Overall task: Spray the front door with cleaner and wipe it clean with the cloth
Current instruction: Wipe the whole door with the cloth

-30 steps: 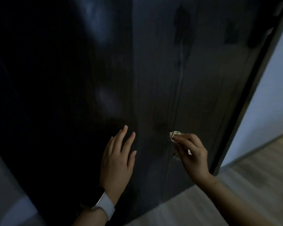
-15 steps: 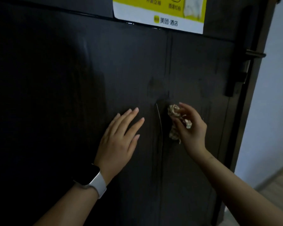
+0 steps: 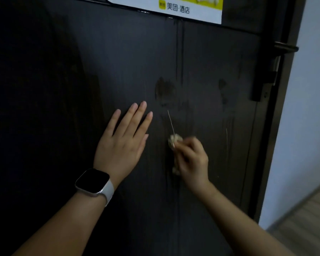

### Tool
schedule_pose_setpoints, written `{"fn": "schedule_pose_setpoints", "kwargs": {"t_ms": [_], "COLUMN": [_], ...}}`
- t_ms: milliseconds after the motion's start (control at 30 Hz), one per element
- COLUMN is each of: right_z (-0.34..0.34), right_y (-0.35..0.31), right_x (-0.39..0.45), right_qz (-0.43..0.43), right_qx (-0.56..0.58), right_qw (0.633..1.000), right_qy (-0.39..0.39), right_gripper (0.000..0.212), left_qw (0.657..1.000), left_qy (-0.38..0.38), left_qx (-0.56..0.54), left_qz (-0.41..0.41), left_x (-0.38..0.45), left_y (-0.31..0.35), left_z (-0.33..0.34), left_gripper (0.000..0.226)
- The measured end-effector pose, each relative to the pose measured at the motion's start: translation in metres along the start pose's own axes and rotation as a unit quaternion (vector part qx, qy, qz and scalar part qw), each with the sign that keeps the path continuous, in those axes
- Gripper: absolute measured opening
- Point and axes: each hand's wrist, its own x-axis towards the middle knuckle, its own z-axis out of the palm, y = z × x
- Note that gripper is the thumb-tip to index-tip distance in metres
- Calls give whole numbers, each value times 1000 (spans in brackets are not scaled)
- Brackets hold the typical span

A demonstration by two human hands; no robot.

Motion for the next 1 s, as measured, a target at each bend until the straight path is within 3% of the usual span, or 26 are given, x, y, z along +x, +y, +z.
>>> {"fn": "schedule_pose_setpoints", "kwargs": {"t_ms": [133,233,367,433,533,633,733,867,933,1000], "right_z": [9,12,-1,-2,1,7,3,-8,-7,-5], "right_y": [-25,-9,-9,-19,-34,-35,-10,3,-7,-17], "right_x": [82,25,-43,-2,88,99,21,-26,3,41], "right_qz": [-15,-11,77,73,39,-4,-2,30,17,36], "right_qx": [5,-13,-8,14,35,-7,-37,-45,-40,-18], "right_qw": [997,998,997,997,996,994,998,998,999,998], "right_qy": [81,66,2,-2,66,106,46,-29,-17,42], "right_gripper": [11,15,16,20,12,15,25,15,14,16], "left_qw": [1000,1000,999,999,999,999,999,999,999,999], "left_qy": [8,23,33,41,43,40,41,41,42,40], "left_qx": [6,3,13,15,14,15,11,16,18,15], "left_qz": [4,6,16,15,12,14,14,17,15,13], "left_x": [1,1,1,2,1,1,1,1,1,1], "left_y": [1,0,0,0,0,0,0,0,0,0], "left_z": [0,1,3,3,3,5,6,6,5,5], "left_gripper": [52,51,50,50,51,52,52,52,52,52]}}
